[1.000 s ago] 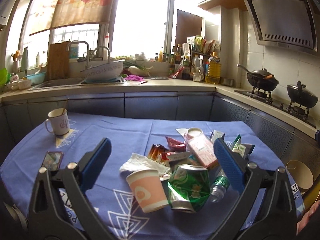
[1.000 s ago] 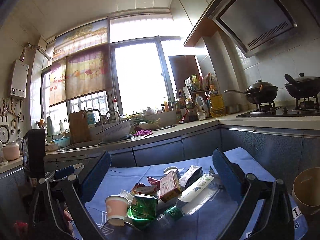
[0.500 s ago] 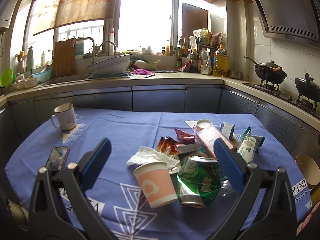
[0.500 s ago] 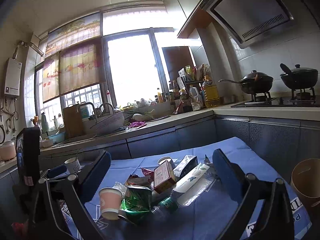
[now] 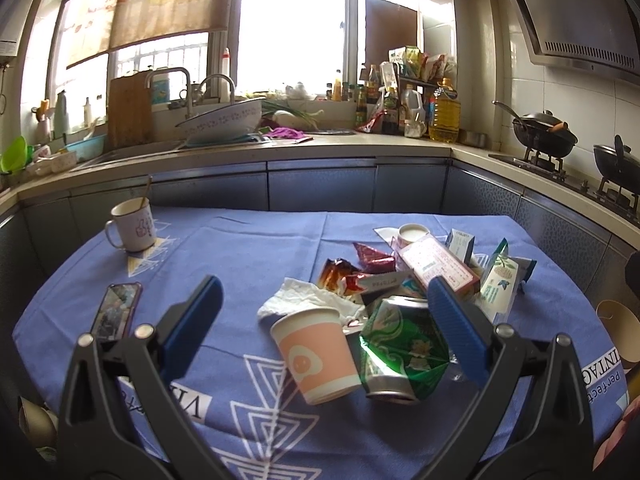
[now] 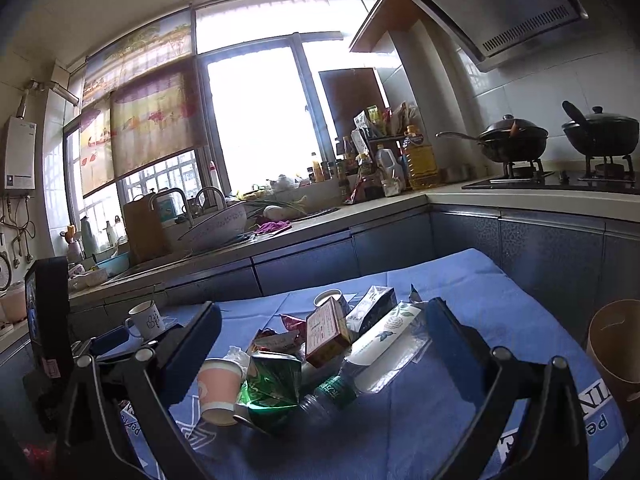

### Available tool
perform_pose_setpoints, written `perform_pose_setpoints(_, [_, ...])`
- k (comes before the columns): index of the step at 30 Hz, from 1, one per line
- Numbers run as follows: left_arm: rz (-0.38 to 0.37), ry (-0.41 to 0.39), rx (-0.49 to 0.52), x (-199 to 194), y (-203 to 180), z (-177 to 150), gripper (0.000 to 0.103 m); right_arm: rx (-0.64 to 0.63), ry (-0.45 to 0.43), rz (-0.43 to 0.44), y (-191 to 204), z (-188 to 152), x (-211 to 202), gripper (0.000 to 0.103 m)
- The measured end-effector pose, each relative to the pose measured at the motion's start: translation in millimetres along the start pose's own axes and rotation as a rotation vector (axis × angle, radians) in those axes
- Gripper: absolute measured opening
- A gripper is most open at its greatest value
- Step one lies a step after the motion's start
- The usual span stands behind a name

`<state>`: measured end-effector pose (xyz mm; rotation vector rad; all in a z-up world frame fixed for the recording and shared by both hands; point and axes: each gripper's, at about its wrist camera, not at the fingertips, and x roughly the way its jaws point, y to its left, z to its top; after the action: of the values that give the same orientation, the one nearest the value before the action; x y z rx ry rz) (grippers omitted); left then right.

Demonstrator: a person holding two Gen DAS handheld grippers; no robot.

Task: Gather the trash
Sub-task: 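Move both tools toward the trash pile on the blue tablecloth, then grasp the pink-and-white paper cup with left tool while right tool grasps the crushed green can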

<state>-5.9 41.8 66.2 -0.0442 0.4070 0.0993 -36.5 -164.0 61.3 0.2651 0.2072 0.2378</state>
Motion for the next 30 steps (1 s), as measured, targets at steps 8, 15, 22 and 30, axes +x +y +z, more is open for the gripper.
perform_pose_setpoints(8, [0.003,0.000,-0.001,0.8,1.1,-0.9,0.098,-0.005,0.042,0.033,1.4,-1.5,3.6,0.099])
perform_pose_setpoints(15, [0.019,0.002,-0.013,4.2,7.0,-2.8,0.098,-0.043,0.067,0.066,9.5,-3.0,5.2,0.092])
perform_pose_setpoints(22, [0.038,0.017,-0.010,9.2,10.0,-5.3,0.098,-0.045,0.127,0.098,9.0,-6.9,13.9,0.068])
perform_pose_setpoints(30, [0.069,-0.003,-0.012,8.4,15.6,-5.4,0.098,-0.039,0.110,0.095,7.8,-6.2,9.9,0.067])
